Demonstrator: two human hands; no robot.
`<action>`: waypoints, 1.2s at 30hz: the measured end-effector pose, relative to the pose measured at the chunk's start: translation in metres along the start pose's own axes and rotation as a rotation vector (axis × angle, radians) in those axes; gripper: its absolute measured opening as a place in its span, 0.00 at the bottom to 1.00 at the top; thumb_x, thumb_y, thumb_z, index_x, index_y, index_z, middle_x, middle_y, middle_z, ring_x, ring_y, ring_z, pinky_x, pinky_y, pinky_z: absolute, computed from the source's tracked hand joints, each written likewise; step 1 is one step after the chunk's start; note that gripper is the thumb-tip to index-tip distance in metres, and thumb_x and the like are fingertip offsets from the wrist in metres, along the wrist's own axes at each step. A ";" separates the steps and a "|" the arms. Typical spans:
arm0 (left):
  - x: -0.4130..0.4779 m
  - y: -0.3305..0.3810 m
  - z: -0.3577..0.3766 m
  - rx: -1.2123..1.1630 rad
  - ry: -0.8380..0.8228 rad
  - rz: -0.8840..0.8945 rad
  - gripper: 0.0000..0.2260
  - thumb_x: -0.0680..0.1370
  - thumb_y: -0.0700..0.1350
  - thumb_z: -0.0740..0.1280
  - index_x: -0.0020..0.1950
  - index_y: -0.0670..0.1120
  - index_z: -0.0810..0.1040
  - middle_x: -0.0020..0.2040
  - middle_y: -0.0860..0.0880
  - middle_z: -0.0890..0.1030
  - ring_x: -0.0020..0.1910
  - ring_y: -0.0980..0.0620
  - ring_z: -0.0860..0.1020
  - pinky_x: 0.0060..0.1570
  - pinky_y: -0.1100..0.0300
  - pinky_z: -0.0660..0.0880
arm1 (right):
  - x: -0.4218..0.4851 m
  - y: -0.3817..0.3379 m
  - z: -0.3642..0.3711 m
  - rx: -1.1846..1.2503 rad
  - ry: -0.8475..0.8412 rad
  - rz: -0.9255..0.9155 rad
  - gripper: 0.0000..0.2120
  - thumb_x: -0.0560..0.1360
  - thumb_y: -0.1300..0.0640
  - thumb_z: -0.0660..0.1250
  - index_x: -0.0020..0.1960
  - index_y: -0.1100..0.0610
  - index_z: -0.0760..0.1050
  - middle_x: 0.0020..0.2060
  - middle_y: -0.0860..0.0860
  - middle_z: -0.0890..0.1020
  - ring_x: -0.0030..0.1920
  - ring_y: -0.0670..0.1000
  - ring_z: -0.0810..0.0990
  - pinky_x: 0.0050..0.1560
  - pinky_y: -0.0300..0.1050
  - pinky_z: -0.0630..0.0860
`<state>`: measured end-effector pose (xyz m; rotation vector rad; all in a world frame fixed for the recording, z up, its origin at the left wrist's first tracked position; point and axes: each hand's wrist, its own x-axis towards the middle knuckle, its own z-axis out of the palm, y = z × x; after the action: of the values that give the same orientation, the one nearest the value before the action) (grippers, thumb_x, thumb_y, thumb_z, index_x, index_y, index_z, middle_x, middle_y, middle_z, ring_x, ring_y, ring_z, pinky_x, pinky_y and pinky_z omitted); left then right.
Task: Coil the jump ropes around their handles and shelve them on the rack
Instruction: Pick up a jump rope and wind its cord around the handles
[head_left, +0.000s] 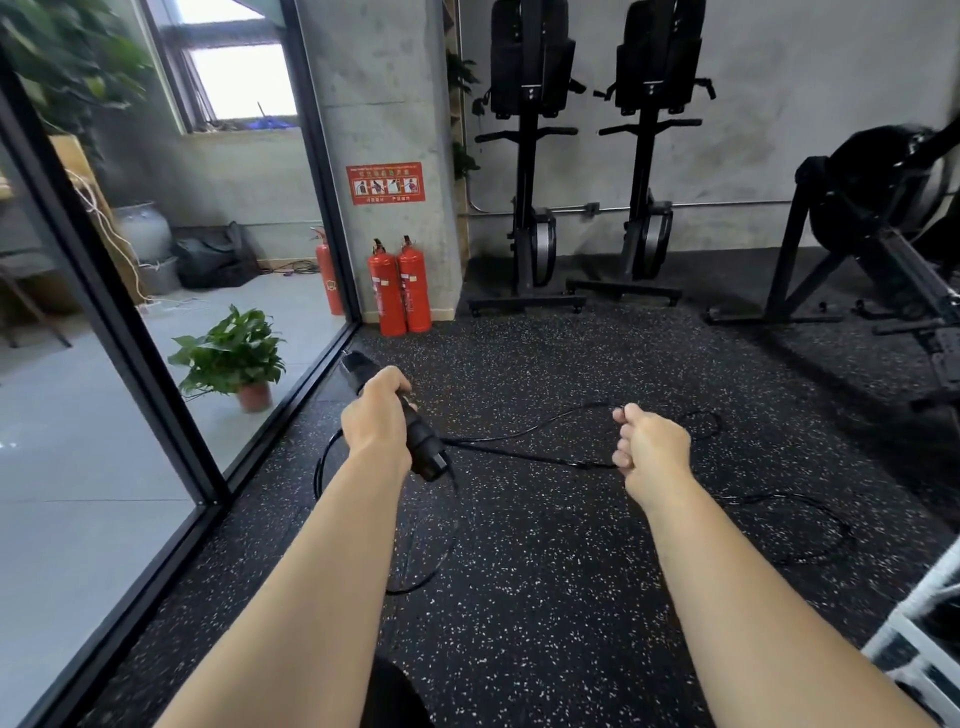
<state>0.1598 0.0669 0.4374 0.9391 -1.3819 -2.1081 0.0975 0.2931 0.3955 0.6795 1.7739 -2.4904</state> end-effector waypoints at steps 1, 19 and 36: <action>0.001 0.003 0.002 -0.020 0.008 0.017 0.06 0.67 0.41 0.67 0.41 0.44 0.72 0.34 0.47 0.74 0.30 0.50 0.70 0.31 0.60 0.69 | 0.003 0.003 -0.002 -0.010 0.033 0.027 0.10 0.80 0.62 0.60 0.41 0.62 0.75 0.27 0.50 0.66 0.21 0.46 0.58 0.20 0.37 0.56; -0.012 0.039 0.025 -0.188 -0.163 0.121 0.06 0.69 0.37 0.65 0.36 0.46 0.69 0.26 0.51 0.72 0.26 0.54 0.70 0.32 0.62 0.68 | 0.021 0.033 -0.017 -0.574 -0.172 -0.069 0.14 0.80 0.53 0.58 0.46 0.59 0.79 0.37 0.52 0.80 0.34 0.48 0.72 0.35 0.44 0.69; -0.015 0.016 0.051 -0.179 -0.256 0.016 0.05 0.68 0.39 0.65 0.37 0.46 0.70 0.29 0.50 0.72 0.28 0.53 0.71 0.33 0.61 0.69 | -0.048 -0.006 0.058 -0.653 -0.829 -0.352 0.14 0.76 0.72 0.62 0.57 0.59 0.76 0.46 0.53 0.81 0.34 0.48 0.78 0.27 0.36 0.70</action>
<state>0.1317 0.1018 0.4705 0.6029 -1.2841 -2.3575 0.1199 0.2312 0.4335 -0.6411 2.1755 -1.6726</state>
